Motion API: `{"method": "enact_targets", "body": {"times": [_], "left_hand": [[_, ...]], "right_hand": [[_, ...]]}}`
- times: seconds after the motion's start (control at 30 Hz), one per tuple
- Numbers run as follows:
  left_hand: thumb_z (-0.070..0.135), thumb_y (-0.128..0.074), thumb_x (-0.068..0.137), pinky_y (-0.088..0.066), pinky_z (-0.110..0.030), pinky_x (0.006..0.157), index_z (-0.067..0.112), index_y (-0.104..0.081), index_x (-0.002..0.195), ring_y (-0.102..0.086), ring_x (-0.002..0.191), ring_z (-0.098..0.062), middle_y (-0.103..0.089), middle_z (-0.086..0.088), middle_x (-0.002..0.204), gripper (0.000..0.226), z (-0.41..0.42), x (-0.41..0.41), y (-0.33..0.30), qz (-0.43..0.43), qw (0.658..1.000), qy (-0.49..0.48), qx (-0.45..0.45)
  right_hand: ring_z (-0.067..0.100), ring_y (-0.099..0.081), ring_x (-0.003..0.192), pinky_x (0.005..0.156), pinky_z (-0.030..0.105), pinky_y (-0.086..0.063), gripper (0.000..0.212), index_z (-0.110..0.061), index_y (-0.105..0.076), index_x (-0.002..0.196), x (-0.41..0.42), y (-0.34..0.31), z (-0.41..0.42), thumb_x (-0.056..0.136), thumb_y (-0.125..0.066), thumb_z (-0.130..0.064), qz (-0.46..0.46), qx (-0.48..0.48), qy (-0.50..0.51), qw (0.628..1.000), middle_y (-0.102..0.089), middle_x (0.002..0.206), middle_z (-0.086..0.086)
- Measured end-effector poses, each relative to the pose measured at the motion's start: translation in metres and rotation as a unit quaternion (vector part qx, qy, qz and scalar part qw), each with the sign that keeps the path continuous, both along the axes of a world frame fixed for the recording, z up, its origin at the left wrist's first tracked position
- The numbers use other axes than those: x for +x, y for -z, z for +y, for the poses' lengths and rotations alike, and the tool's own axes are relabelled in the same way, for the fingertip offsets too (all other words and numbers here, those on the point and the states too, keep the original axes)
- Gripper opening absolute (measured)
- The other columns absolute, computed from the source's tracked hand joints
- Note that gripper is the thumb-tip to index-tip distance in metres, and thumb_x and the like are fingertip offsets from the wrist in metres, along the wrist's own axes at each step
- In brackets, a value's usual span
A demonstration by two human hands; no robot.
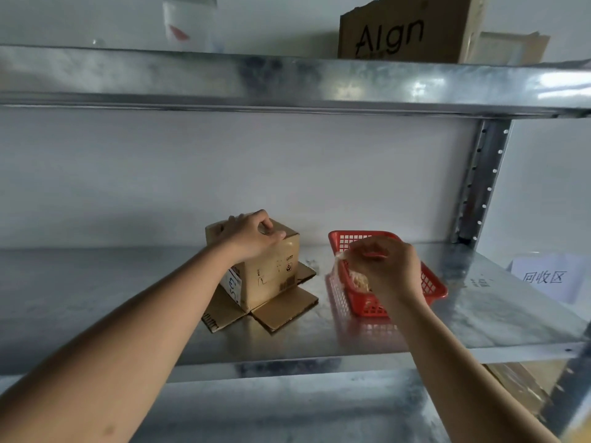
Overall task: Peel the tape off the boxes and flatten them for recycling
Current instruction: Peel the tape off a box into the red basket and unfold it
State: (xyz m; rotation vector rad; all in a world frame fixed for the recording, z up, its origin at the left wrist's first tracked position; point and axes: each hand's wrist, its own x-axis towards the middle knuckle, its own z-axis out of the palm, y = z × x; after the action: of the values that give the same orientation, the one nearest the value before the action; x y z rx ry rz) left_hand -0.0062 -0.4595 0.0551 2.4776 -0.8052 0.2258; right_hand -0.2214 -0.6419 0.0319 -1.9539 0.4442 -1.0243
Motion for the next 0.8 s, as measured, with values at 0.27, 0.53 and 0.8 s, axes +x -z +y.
{"method": "enact_targets", "body": {"times": [0.27,0.53,0.8], "left_hand": [[0.075,-0.056,0.087,-0.037,-0.037,0.074,0.041,-0.056,0.101,-0.054,0.096,-0.019,-0.058,0.010,0.096,0.037,-0.037,-0.010,0.000,0.002,1.000,-0.017,0.003],[0.074,-0.053,0.090,-0.046,-0.041,0.084,0.038,-0.054,0.104,-0.055,0.101,-0.024,-0.059,0.003,0.105,0.039,-0.048,-0.011,0.001,0.004,1.000,-0.020,0.021],[0.076,-0.053,0.088,-0.037,-0.039,0.076,0.041,-0.053,0.094,-0.054,0.100,-0.022,-0.058,0.008,0.100,0.036,-0.051,-0.010,0.003,-0.004,1.000,-0.025,0.017]], "right_hand": [[-0.004,-0.061,0.065,0.055,0.016,-0.039,0.025,-0.033,-0.071,0.065,0.004,0.010,-0.052,0.068,-0.096,-0.030,0.117,-0.102,0.067,0.986,-0.067,0.065,-0.020],[0.006,-0.067,0.066,0.060,0.022,-0.056,0.016,-0.023,-0.081,0.091,0.017,0.018,-0.059,0.087,-0.081,-0.038,0.247,-0.238,-0.019,0.939,-0.076,0.083,-0.008],[0.026,-0.067,0.104,0.086,0.036,-0.061,0.018,-0.012,-0.075,0.112,0.025,0.010,-0.068,0.094,-0.073,-0.009,0.327,-0.333,0.007,0.884,-0.065,0.123,0.009]]}}
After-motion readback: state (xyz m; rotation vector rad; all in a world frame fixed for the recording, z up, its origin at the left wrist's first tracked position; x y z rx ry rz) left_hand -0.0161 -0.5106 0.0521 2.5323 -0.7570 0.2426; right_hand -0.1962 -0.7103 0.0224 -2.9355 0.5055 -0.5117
